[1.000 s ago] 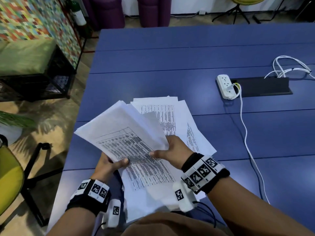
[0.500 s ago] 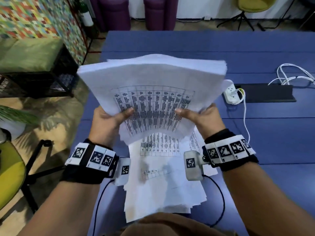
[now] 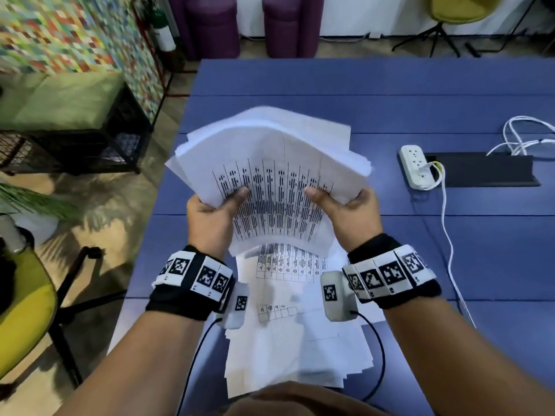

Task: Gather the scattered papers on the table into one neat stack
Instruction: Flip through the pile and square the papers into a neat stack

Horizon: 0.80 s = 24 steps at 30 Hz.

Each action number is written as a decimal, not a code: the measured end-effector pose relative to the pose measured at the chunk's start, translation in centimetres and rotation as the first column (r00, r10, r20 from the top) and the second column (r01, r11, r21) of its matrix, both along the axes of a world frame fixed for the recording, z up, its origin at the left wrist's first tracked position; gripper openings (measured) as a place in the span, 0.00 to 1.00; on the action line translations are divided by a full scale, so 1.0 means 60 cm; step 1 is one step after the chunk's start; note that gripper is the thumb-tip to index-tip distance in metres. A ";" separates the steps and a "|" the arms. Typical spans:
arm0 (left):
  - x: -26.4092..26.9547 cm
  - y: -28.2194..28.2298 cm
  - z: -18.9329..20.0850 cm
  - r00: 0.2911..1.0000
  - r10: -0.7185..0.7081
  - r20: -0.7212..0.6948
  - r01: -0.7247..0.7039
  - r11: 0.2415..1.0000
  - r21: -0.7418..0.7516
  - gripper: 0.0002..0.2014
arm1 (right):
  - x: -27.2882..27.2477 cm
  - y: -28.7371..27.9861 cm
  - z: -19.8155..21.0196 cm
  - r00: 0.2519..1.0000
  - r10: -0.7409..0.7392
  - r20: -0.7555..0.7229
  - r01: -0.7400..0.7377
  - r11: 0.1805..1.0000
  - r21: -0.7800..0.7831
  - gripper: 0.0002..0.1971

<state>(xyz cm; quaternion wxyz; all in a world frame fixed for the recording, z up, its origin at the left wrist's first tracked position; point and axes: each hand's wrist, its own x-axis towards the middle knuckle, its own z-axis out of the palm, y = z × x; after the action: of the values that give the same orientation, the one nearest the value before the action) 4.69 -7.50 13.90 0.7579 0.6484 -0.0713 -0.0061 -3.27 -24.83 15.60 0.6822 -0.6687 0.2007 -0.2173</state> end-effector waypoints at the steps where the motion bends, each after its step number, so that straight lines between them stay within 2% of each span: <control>1: -0.002 -0.006 0.006 0.999 0.025 0.022 -0.024 0.999 -0.027 0.10 | 0.000 0.004 0.006 1.000 -0.024 0.019 0.025 0.999 -0.042 0.06; 4: -0.007 -0.017 0.013 0.999 0.020 0.030 -0.017 0.996 -0.088 0.11 | -0.007 0.016 0.013 0.993 -0.065 0.099 0.076 0.991 -0.111 0.03; 6: -0.006 -0.015 0.010 0.998 -0.054 0.028 0.056 0.996 -0.067 0.14 | -0.014 0.015 0.007 0.989 -0.110 0.102 0.115 0.992 -0.043 0.07; 8: 0.004 -0.005 0.006 0.990 -0.139 0.020 0.140 0.989 -0.051 0.23 | -0.021 -0.002 -0.001 0.989 -0.125 0.077 0.121 0.991 0.057 0.13; 10: 0.019 0.003 0.009 0.976 -0.216 0.006 0.216 0.976 -0.042 0.31 | -0.021 -0.031 -0.008 0.997 -0.069 0.021 0.068 0.997 0.029 0.21; 12: 0.028 0.003 0.020 0.959 -0.284 0.001 0.284 0.958 -0.023 0.34 | -0.017 -0.051 -0.009 0.998 -0.019 -0.052 0.019 1.000 0.017 0.38; 13: 0.030 0.001 0.028 0.951 -0.308 0.009 0.308 0.951 0.005 0.34 | -0.014 -0.056 -0.009 0.998 -0.003 -0.064 0.005 0.999 0.040 0.44; 14: 0.032 -0.002 0.033 0.946 -0.324 0.015 0.323 0.946 0.018 0.32 | -0.012 -0.062 -0.010 0.998 0.015 -0.063 -0.011 0.998 0.062 0.45; 16: 0.031 -0.006 0.043 0.944 -0.330 0.021 0.329 0.944 0.018 0.27 | -0.010 -0.071 -0.002 0.998 0.053 -0.044 -0.050 0.996 0.069 0.36; 19: 0.035 0.000 0.044 0.947 -0.321 0.016 0.321 0.947 -0.013 0.27 | -0.013 -0.086 0.004 0.997 0.076 -0.004 -0.075 0.996 0.053 0.19; 21: 0.036 0.002 0.045 0.933 -0.358 0.028 0.358 0.933 -0.019 0.22 | -0.016 -0.082 0.002 0.993 0.120 -0.013 -0.119 0.992 0.039 0.16; 24: 0.029 -0.011 0.049 0.935 -0.353 0.044 0.353 0.935 -0.001 0.21 | -0.014 -0.071 -0.005 0.992 0.117 -0.044 -0.115 0.992 0.054 0.20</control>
<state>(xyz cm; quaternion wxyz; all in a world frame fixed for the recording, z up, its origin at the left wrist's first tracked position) 6.43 -8.14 16.83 0.7456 0.6217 -0.2031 -0.1276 -4.11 -29.08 15.27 0.7057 -0.6664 0.1830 -0.1560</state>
